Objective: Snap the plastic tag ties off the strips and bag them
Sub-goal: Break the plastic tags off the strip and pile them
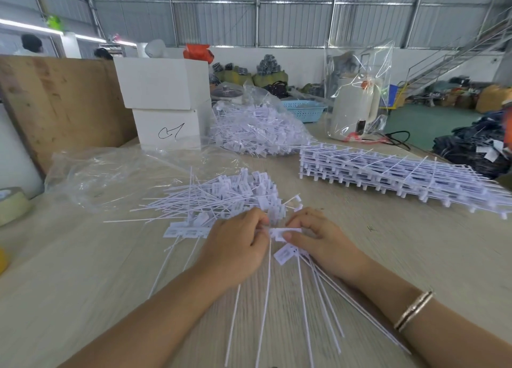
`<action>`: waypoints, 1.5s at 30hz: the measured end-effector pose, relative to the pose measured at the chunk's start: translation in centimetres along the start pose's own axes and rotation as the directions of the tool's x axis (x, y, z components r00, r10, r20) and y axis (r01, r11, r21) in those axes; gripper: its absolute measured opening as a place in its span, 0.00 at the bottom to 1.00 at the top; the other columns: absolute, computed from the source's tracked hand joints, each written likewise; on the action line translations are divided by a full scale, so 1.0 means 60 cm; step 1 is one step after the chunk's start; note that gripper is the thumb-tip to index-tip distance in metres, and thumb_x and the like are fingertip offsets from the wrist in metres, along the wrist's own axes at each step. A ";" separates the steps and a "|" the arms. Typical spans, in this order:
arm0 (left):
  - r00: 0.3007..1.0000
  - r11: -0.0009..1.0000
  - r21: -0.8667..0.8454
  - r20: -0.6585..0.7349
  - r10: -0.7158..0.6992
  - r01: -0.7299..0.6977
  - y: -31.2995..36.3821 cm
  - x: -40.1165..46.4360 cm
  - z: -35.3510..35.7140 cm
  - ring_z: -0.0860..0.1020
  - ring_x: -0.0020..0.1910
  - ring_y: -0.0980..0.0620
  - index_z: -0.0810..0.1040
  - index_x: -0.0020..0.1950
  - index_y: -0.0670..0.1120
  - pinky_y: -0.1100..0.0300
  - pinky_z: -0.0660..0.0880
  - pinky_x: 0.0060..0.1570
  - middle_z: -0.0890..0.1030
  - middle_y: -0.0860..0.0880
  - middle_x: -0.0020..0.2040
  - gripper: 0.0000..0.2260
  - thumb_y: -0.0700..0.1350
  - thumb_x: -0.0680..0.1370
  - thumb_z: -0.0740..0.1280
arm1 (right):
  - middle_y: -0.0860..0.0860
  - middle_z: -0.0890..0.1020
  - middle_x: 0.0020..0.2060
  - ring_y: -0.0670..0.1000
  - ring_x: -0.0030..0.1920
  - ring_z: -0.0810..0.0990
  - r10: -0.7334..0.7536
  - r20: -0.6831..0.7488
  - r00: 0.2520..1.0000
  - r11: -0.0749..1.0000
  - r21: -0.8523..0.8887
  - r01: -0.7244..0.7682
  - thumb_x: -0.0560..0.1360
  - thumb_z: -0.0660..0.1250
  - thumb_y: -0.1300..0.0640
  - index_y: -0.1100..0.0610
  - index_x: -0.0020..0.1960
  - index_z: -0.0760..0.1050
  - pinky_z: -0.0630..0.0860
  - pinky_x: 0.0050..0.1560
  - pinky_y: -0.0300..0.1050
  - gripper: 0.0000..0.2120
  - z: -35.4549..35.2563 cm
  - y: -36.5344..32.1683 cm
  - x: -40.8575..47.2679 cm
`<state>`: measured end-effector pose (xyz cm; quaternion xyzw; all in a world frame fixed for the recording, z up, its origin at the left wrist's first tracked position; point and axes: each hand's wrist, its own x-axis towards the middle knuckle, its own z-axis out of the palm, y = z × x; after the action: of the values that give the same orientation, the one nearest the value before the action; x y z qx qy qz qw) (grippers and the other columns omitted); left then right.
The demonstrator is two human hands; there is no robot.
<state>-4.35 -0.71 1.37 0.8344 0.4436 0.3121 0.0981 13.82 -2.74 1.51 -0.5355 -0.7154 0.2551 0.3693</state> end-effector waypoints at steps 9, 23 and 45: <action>0.996 0.996 -0.057 0.059 -0.067 0.070 -0.004 0.001 0.005 0.70 0.30 0.58 0.70 0.34 0.54 0.57 0.64 0.35 0.70 0.55 0.28 0.13 0.53 0.79 0.61 | 0.50 0.77 0.38 0.42 0.41 0.72 -0.012 0.032 0.999 0.999 -0.030 0.013 0.75 0.66 0.50 0.51 0.37 0.76 0.65 0.58 0.52 0.09 0.006 -0.008 -0.006; 0.948 0.835 -0.453 0.209 -0.241 0.312 0.006 0.008 0.009 0.72 0.35 0.54 0.77 0.39 0.45 0.58 0.66 0.41 0.74 0.51 0.33 0.13 0.49 0.80 0.61 | 0.47 0.81 0.40 0.48 0.49 0.75 -0.236 -0.033 0.971 0.953 -0.204 0.225 0.77 0.65 0.52 0.49 0.47 0.82 0.62 0.58 0.57 0.07 0.012 0.002 -0.007; 0.958 0.742 -0.607 0.215 -0.192 0.285 0.015 0.001 0.003 0.71 0.31 0.61 0.74 0.35 0.47 0.64 0.63 0.37 0.72 0.57 0.27 0.15 0.48 0.80 0.59 | 0.35 0.78 0.37 0.41 0.50 0.71 -0.312 -0.068 0.948 0.949 -0.067 0.308 0.75 0.63 0.49 0.48 0.44 0.80 0.62 0.60 0.56 0.08 0.010 0.000 -0.006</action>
<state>-3.64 -1.18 1.65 0.7084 0.4082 0.3691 0.4420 13.38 -3.05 1.06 -0.4360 -0.7827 0.1528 0.4172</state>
